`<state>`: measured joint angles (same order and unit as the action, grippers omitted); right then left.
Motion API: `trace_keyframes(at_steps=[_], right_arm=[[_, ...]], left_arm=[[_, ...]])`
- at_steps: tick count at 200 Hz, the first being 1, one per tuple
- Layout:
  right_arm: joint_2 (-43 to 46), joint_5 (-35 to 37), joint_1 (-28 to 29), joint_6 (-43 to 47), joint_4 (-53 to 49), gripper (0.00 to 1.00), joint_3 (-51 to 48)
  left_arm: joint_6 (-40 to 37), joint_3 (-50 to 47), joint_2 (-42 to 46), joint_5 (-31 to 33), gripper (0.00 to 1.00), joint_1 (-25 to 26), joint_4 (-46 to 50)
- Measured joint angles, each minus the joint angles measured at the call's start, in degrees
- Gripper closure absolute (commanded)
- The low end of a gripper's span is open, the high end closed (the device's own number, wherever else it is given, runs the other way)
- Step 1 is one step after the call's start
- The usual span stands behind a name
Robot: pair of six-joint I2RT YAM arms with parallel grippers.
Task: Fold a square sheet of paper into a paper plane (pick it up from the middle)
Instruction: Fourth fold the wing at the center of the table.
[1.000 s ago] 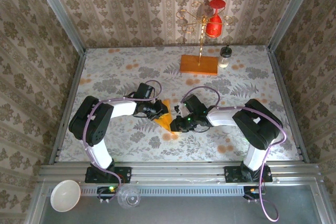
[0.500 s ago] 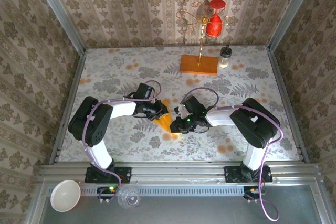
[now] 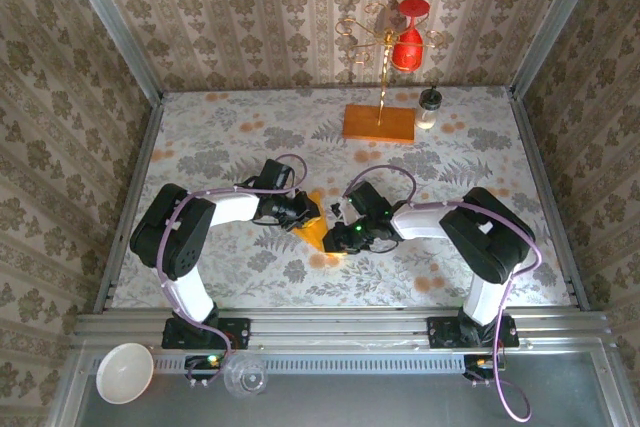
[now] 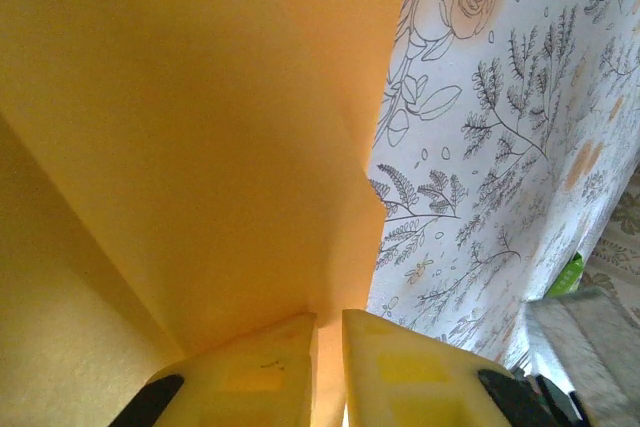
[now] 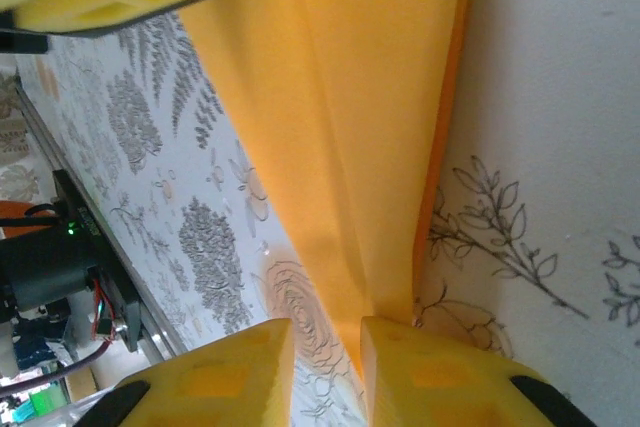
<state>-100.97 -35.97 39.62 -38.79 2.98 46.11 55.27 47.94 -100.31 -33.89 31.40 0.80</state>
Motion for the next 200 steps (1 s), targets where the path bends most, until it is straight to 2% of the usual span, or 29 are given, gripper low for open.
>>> trace_keyframes(at_steps=[33,74,200], right_arm=[[5.09,3.82,-0.44,0.02,-1.14,0.68,0.00],[5.60,7.65,-0.46,0.24,-3.67,0.68,0.00],[0.68,8.15,0.63,2.40,-6.64,0.74,4.02]], left_arm=[[0.00,0.00,0.09,0.00,0.84,-0.04,0.00],[0.07,-0.15,0.68,-0.20,0.83,-0.28,-0.11],[0.92,-0.79,0.70,-0.92,0.84,-0.37,-1.38]])
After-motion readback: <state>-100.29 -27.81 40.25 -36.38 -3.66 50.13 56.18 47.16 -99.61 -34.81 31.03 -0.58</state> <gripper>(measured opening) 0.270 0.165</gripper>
